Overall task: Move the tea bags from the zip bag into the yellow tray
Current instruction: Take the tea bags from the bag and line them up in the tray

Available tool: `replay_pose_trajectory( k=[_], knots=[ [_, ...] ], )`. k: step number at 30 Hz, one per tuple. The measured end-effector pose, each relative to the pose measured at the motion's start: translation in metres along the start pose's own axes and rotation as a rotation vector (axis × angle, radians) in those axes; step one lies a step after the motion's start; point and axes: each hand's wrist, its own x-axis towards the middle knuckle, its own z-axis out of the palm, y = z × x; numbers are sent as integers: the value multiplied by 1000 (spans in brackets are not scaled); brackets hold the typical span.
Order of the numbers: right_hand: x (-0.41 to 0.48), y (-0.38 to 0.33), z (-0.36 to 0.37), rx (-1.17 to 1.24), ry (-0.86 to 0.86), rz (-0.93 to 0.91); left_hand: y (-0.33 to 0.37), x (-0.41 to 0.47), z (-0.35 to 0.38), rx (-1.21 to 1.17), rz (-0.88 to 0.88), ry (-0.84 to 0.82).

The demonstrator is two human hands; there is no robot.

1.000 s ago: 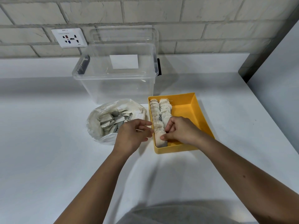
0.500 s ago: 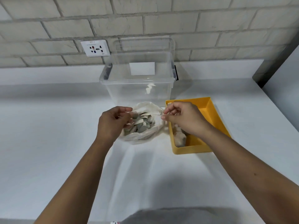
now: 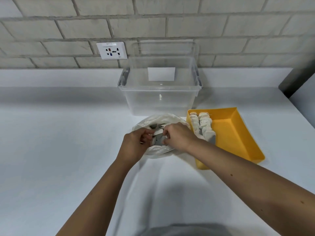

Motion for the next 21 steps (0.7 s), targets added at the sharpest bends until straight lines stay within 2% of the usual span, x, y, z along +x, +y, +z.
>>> replay_pose_trajectory(
  k=[4, 11, 15, 21],
  knots=[
    [4, -3, 7, -8, -3, 13, -2, 0, 0, -52, -21, 11],
    [-5, 11, -26, 508, 152, 94, -1, 0, -11, -181, -74, 32],
    [-13, 13, -42, 987, 44, 192, 3, -2, -11, -202, -73, 35],
    [-14, 3, -48, 1215, -122, 232, 17, 1, -12, -354, 29, 59]
  ],
)
